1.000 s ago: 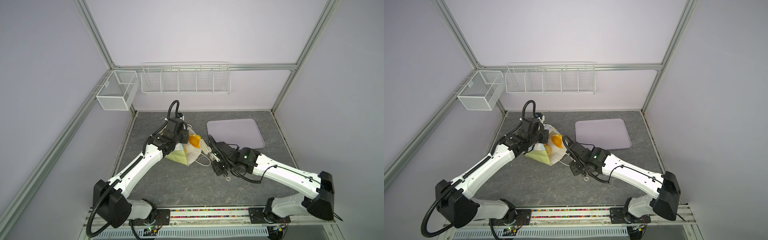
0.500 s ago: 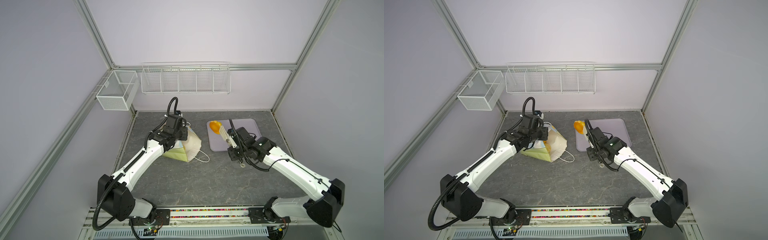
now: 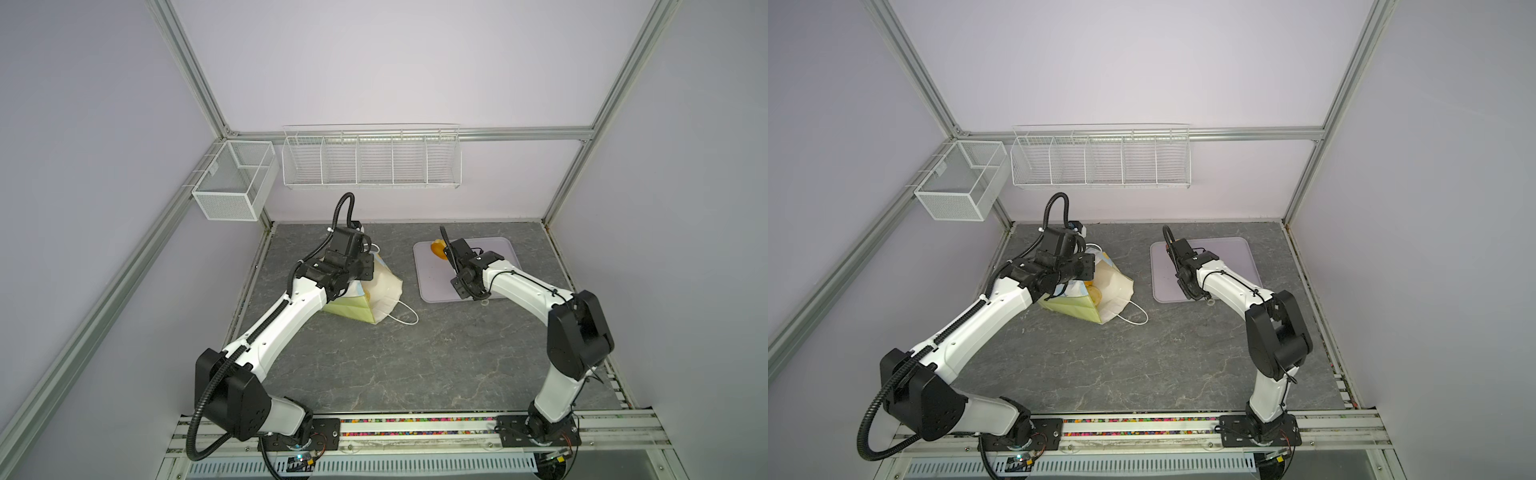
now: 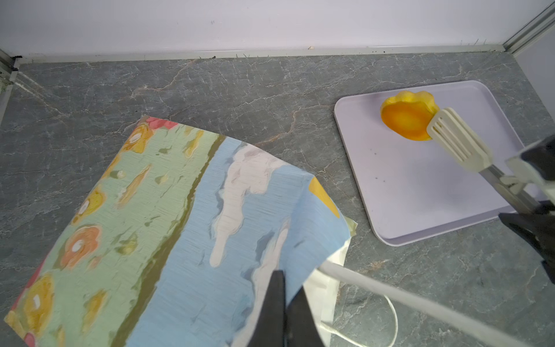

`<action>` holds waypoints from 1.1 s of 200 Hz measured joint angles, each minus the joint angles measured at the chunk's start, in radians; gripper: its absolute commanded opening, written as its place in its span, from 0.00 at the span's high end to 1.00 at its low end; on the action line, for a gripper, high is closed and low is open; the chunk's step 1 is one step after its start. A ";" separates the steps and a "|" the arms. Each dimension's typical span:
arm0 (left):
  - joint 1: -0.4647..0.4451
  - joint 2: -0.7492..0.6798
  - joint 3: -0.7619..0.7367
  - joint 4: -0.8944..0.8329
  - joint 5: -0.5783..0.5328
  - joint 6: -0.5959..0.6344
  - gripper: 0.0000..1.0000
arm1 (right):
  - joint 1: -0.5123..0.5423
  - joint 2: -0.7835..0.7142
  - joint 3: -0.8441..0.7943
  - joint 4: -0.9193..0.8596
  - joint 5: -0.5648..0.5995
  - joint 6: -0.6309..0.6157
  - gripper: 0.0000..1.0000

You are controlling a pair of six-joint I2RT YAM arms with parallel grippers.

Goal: Take the fake bread out of the paper bag
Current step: 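Pull a yellow bun out with the tongs and carry it to the lavender tray, then release the striped yellow bun onto the tray by opening the tongs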

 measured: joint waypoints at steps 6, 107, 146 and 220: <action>0.002 0.000 0.000 -0.001 0.001 0.000 1.00 | -0.002 0.019 0.013 0.009 0.016 -0.014 0.93; 0.010 0.000 0.000 -0.010 0.005 0.019 1.00 | 0.071 0.134 0.012 0.075 0.191 -0.142 0.72; 0.013 -0.017 -0.007 -0.013 0.004 0.019 1.00 | 0.106 0.132 -0.011 0.053 0.191 -0.141 0.62; 0.015 -0.076 -0.042 -0.027 0.004 0.019 1.00 | 0.153 0.056 -0.014 -0.003 0.167 -0.127 0.58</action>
